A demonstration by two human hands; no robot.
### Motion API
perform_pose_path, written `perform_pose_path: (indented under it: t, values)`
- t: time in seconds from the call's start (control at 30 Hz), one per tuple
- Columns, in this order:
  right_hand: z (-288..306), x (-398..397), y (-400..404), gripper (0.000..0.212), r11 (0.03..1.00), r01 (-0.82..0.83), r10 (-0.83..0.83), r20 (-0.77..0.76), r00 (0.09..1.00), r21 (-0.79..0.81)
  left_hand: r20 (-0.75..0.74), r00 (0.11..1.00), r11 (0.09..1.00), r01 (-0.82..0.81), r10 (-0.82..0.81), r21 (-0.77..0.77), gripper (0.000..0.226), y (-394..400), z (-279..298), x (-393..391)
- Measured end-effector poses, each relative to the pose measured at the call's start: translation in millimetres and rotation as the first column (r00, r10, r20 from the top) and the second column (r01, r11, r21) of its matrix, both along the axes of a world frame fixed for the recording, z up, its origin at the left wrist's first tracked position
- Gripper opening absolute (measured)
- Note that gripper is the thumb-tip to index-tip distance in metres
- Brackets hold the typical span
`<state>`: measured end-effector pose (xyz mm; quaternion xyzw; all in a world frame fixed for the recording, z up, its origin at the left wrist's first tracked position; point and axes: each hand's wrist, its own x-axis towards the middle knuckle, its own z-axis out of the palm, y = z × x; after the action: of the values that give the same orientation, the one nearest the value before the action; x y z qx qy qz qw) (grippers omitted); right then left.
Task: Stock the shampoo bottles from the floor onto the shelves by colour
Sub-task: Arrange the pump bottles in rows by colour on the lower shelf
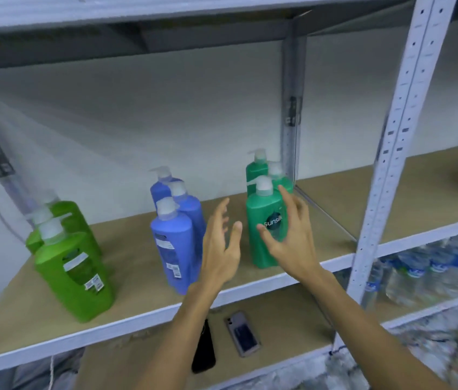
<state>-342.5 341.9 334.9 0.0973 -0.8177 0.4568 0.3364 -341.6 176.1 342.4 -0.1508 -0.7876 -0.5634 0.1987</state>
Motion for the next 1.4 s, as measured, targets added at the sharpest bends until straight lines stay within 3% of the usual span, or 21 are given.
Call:
perform_pose_path:
  t: [0.17,0.43,0.63,1.07,1.4]
  values:
    - [-20.2,-23.0,5.7,0.097,0.999,-0.041,0.044,0.100,0.994,-0.029,0.006,1.000,1.000,-0.002,0.002,-0.005,0.055,3.1,-19.8,-26.2]
    - [-24.5,-34.9,16.3,0.090,0.998,-0.022,0.020,-0.018,1.000,-0.064,-0.060,0.998,0.999,0.036,-0.036,0.000,0.050,14.6,-20.1,-54.9]
    - [-27.9,-32.0,22.8,0.090,0.994,0.000,-0.007,-0.061,0.998,-0.108,-0.017,0.999,0.999,0.052,-0.052,0.007,0.056,25.1,-29.6,-67.5]
    - [-33.1,-33.8,76.6,0.087,0.995,0.069,-0.073,-0.054,0.996,-0.076,0.008,0.975,0.967,0.221,-0.224,0.125,0.053,64.7,-32.3,-99.5]
    - [-33.4,-36.5,104.3,0.086,0.992,0.104,-0.106,-0.030,0.994,-0.075,0.017,0.968,0.938,0.238,-0.250,0.251,0.062,92.2,-29.0,-111.9]
